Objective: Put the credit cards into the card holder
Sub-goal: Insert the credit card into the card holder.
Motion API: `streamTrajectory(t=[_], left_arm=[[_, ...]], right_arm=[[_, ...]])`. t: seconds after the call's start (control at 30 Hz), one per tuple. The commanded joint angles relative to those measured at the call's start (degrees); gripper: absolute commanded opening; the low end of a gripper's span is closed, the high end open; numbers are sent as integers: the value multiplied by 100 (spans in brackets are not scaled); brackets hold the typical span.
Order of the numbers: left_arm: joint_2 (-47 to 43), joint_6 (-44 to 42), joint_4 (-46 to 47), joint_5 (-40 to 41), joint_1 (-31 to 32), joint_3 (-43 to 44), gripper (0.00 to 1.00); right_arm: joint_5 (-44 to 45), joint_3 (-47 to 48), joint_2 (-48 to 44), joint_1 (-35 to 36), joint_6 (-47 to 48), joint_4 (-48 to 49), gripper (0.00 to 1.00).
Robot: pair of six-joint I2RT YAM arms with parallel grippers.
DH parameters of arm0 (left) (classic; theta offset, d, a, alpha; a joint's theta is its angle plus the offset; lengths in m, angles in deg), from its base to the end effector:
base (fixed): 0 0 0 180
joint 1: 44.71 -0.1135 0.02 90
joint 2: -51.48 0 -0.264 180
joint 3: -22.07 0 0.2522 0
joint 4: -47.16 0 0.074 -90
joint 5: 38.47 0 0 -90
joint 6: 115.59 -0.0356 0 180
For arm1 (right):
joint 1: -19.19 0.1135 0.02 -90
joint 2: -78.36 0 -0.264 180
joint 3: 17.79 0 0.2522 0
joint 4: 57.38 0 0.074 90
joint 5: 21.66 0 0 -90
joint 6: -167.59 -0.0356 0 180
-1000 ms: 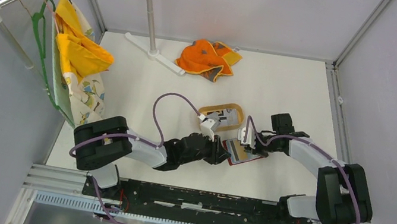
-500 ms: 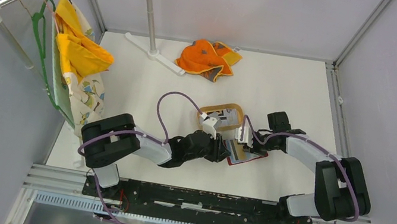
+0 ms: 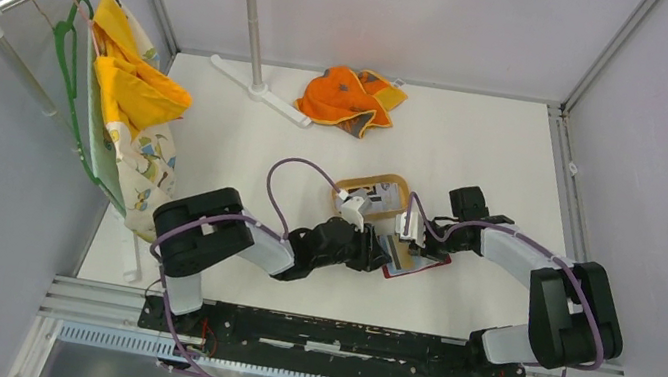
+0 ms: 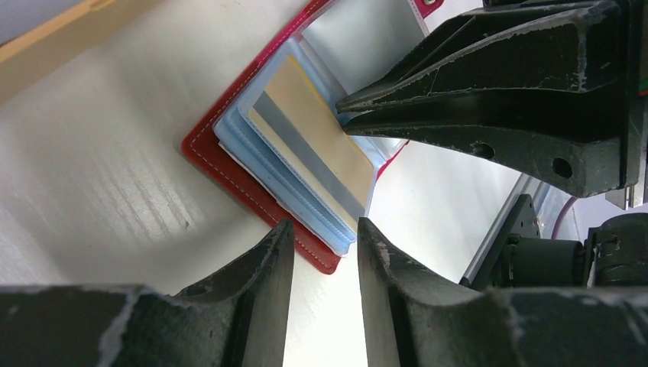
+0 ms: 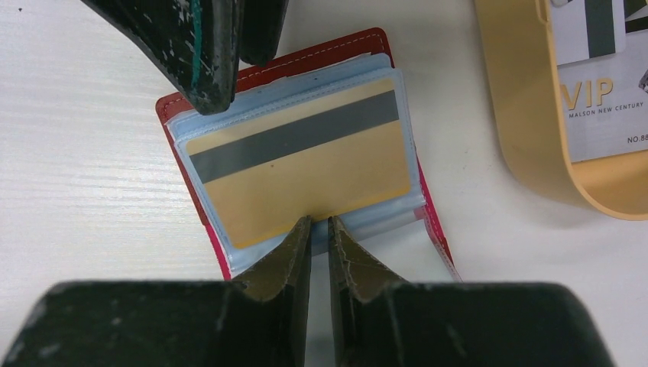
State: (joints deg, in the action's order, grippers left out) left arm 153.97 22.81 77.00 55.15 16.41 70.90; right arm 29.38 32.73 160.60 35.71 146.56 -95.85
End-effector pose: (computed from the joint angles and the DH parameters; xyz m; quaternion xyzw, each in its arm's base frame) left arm 0.1598 -0.2850 0.1239 0.0756 0.8342 -0.4304 0.3365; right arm 0.2173 0.0878 0.1468 -0.6725 0.6431 0.2230 0.2906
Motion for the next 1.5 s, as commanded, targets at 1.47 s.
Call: streamTrajectory(t=[1.47], left_arm=[[628,653,1352,-651,-131,529,43]], right_arm=[[-111,157,-190,55,-313,-211,31]])
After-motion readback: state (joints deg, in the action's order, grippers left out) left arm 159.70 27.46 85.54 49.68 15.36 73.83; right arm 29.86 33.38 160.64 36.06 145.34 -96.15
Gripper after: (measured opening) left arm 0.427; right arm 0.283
